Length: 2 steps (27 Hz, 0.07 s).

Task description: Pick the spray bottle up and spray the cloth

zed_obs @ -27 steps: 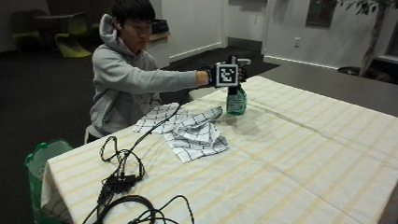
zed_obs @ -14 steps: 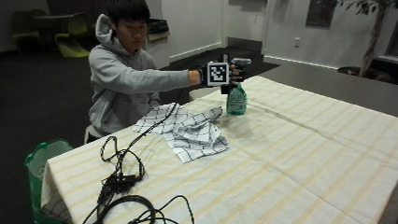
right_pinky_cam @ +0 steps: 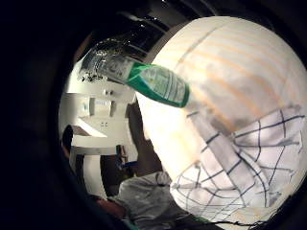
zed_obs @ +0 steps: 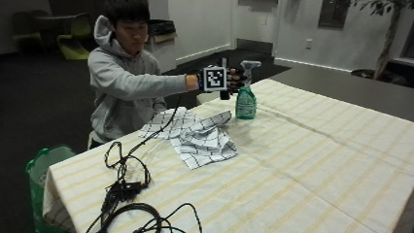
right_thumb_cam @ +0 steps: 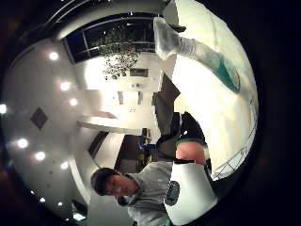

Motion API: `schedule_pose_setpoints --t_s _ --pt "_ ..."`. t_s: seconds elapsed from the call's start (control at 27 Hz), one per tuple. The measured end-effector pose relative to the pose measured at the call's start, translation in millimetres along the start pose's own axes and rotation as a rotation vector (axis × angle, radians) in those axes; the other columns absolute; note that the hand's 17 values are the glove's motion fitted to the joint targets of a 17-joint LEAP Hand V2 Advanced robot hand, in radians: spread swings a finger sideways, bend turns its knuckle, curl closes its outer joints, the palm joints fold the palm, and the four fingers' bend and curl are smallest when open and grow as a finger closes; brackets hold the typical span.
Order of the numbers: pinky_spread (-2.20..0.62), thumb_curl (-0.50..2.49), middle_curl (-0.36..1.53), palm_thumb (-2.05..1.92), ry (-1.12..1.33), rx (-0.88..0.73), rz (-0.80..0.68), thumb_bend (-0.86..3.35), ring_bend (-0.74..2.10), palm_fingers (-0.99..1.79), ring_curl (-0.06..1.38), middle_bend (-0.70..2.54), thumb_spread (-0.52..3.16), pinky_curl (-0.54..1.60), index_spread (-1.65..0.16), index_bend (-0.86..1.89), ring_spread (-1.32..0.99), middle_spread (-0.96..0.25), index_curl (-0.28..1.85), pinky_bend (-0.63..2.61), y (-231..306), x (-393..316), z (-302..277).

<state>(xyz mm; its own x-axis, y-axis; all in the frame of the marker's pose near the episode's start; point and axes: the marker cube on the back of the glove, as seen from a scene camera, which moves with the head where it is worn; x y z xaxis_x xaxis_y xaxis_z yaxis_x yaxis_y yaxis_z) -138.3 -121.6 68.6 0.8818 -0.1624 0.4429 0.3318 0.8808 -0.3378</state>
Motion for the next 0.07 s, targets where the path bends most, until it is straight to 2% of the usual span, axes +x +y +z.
schedule_pose_setpoints --t_s 0.07 --pt "0.22 0.63 0.35 0.86 -0.02 0.041 0.002 -0.03 0.3 0.15 0.32 0.21 0.85 0.37 -0.36 0.12 0.02 -0.05 0.25 0.51 -3.2 -2.5 0.1"
